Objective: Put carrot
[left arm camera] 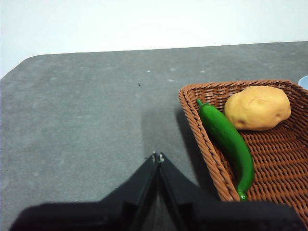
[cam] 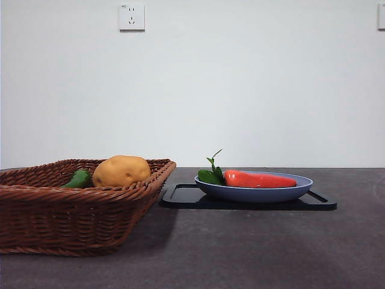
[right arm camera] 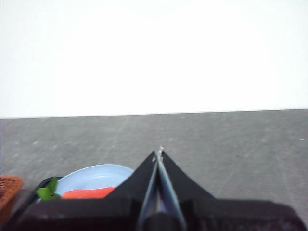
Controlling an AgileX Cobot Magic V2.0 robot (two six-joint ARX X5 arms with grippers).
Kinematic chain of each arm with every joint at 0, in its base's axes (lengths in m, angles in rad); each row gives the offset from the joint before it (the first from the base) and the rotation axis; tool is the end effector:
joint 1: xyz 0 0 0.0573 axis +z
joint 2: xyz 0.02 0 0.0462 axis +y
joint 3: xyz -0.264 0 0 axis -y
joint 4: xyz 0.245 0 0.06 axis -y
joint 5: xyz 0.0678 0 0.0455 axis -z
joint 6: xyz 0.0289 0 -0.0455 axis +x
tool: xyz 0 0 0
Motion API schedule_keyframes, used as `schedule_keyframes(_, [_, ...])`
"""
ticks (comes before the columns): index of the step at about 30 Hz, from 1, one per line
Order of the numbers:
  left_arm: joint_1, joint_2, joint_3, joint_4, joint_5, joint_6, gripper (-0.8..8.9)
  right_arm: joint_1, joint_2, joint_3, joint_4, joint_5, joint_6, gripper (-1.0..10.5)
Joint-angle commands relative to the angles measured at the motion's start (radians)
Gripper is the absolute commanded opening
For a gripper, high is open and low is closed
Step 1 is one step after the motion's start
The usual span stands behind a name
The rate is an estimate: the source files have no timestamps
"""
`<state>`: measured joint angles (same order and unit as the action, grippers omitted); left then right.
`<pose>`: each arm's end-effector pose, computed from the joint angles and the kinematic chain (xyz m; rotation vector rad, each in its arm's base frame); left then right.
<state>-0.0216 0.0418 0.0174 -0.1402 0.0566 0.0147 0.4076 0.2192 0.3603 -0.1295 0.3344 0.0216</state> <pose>0.0979 -0.0038 0.1527 0.0118 0.1640 -0.0792 0.0878 0.0276 0.2559 0.0258 -0.0100 0.0733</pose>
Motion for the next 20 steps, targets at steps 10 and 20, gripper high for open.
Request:
schedule_keyframes(10, [0.003, -0.003, -0.011, 0.013, 0.002, -0.003, 0.08, -0.272, -0.139, -0.212, -0.051, -0.213, -0.023, 0.1])
schedule_keyframes(20, [0.003, -0.003, -0.011, 0.014, 0.002, -0.003, 0.08, -0.29, -0.22, -0.352, -0.017, -0.229, -0.004, 0.1])
